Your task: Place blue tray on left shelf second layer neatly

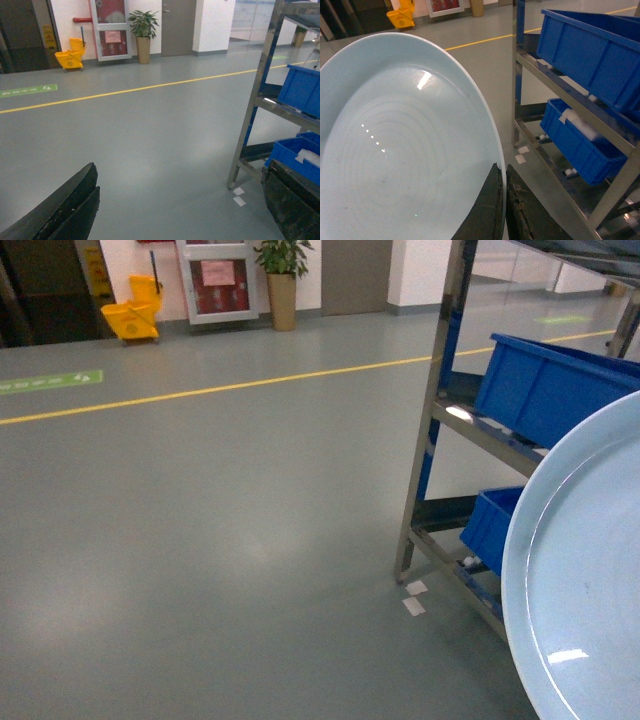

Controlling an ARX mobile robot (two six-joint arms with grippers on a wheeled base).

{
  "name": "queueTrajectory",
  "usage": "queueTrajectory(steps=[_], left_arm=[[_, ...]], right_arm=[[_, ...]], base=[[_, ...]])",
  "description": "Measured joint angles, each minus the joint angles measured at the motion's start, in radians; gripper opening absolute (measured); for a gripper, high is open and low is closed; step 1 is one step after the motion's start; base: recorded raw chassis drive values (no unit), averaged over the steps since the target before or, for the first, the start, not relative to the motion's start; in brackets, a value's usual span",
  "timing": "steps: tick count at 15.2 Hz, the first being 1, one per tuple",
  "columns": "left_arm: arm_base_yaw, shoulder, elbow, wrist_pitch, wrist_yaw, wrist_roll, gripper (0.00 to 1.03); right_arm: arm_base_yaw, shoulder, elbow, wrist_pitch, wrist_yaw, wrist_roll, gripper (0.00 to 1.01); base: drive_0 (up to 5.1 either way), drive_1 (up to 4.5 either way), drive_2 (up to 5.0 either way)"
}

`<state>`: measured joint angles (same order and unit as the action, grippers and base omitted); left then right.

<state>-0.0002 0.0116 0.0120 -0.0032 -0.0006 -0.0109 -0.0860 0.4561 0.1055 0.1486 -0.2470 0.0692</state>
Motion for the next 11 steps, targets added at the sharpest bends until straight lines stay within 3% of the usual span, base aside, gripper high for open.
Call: queueTrajectory(steps=[11], left_arm=[[0.000,0.000,0.000,0.000,0.000,0.000,0.98]], right_arm=[[0.000,0.000,0.000,0.000,0.000,0.000,0.02]], base=[[-1.6,-1.57,-1.6]])
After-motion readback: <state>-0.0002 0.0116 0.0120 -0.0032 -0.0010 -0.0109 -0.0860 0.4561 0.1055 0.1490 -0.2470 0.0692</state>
